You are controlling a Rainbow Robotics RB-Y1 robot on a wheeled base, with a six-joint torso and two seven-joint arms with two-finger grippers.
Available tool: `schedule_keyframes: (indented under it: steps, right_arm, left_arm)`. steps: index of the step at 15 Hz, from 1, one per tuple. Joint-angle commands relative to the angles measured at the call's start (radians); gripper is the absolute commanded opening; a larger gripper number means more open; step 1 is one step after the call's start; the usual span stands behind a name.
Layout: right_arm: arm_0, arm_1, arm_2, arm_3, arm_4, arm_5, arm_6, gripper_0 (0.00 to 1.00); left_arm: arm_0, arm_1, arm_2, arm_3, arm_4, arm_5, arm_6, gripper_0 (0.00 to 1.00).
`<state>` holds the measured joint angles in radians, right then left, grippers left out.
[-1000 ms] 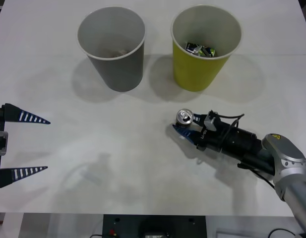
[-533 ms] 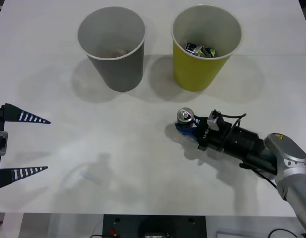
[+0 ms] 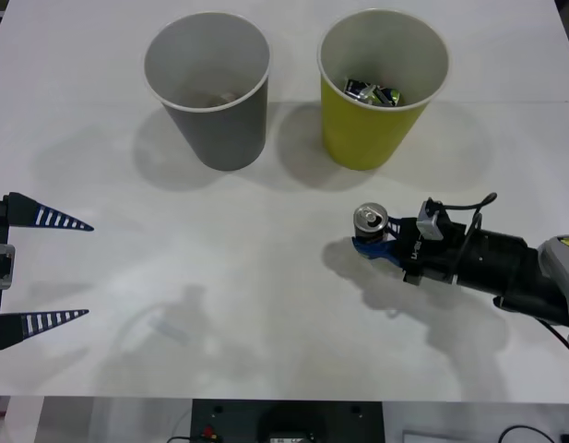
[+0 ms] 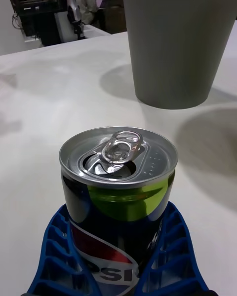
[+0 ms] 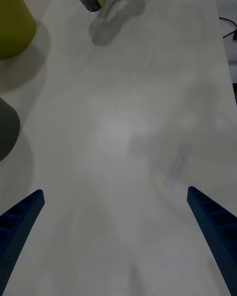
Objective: Put the can into the green bin and the plastic bottle into the gray bin
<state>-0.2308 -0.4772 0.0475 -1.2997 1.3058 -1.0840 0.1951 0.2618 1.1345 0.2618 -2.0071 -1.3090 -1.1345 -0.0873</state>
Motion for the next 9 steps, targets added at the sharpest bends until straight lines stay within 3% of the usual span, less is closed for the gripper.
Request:
schedule_keyframes:
  steps: [1, 4, 9]
  right_arm:
    - [0.062, -0.029, -0.037, -0.197, 0.190, 0.004, -0.279, 0.00]
    - [0.102, -0.058, -0.047, -0.372, 0.351, 0.004, -0.554, 0.00]
    - [0.120, -0.133, -0.038, -0.549, 0.480, -0.004, -0.945, 0.00]
  left_arm:
    - [0.000, 0.000, 0.000, 0.000, 0.000, 0.000, 0.000, 1.00]
    - [0.000, 0.000, 0.000, 0.000, 0.000, 0.000, 0.000, 1.00]
    - [0.000, 0.000, 0.000, 0.000, 0.000, 0.000, 0.000, 1.00]
